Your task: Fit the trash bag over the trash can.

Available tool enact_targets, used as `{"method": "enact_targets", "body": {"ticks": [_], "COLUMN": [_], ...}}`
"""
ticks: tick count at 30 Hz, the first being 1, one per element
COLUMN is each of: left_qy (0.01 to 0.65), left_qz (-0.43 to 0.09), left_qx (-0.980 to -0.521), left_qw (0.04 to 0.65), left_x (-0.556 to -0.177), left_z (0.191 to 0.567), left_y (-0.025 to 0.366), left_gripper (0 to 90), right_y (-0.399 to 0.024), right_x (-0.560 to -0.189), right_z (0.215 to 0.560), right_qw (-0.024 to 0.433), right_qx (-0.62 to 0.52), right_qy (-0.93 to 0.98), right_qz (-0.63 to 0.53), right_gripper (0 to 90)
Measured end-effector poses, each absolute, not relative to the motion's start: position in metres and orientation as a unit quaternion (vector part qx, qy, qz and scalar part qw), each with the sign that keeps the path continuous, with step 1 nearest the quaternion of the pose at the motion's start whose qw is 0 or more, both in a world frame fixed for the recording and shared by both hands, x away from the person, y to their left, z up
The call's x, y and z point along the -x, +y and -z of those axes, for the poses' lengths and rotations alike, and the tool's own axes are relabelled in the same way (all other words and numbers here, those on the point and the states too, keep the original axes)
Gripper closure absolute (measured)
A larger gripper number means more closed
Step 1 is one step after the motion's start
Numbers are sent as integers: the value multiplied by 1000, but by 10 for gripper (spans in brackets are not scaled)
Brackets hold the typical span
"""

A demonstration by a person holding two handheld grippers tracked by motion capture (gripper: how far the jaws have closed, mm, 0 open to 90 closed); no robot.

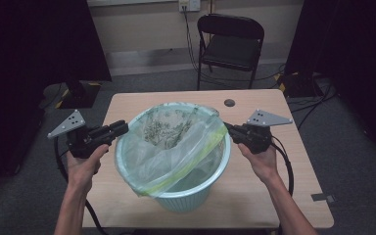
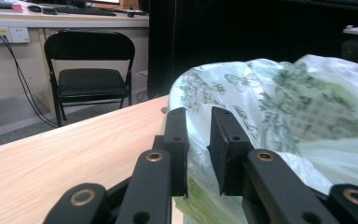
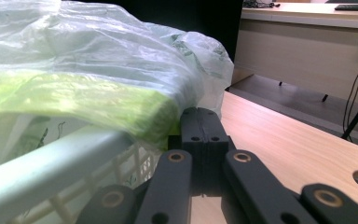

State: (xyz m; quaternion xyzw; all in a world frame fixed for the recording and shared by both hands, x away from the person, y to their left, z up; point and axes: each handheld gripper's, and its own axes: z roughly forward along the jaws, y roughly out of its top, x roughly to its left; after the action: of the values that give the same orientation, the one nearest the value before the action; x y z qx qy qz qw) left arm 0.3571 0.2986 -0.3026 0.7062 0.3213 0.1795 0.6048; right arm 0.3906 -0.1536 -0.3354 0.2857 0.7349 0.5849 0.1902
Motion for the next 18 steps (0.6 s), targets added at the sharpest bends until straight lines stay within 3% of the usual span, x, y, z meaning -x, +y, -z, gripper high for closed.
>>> {"method": "enact_targets", "body": {"ticks": [3, 7, 10, 13, 18], "left_qy": [316, 320, 318, 312, 319], "left_qz": [-160, -162, -150, -136, -139], "left_qx": [-705, -690, -700, -720, -706], "left_qw": [614, 628, 622, 606, 616], "left_x": [-361, -382, -400, -408, -401], "left_z": [304, 302, 300, 302, 306], "left_y": [302, 297, 289, 282, 286], "left_gripper": [729, 545, 516, 717, 758], "right_y": [-151, -150, -150, -149, -158], "right_x": [-396, -407, -412, -411, -403], "right_z": [336, 336, 337, 336, 324], "right_qw": [187, 185, 180, 184, 213], "right_qx": [-284, -287, -289, -289, -302], "right_qy": [734, 733, 731, 732, 723], "right_qz": [-587, -588, -591, -589, -584], "right_gripper": [900, 900, 896, 782, 648]}}
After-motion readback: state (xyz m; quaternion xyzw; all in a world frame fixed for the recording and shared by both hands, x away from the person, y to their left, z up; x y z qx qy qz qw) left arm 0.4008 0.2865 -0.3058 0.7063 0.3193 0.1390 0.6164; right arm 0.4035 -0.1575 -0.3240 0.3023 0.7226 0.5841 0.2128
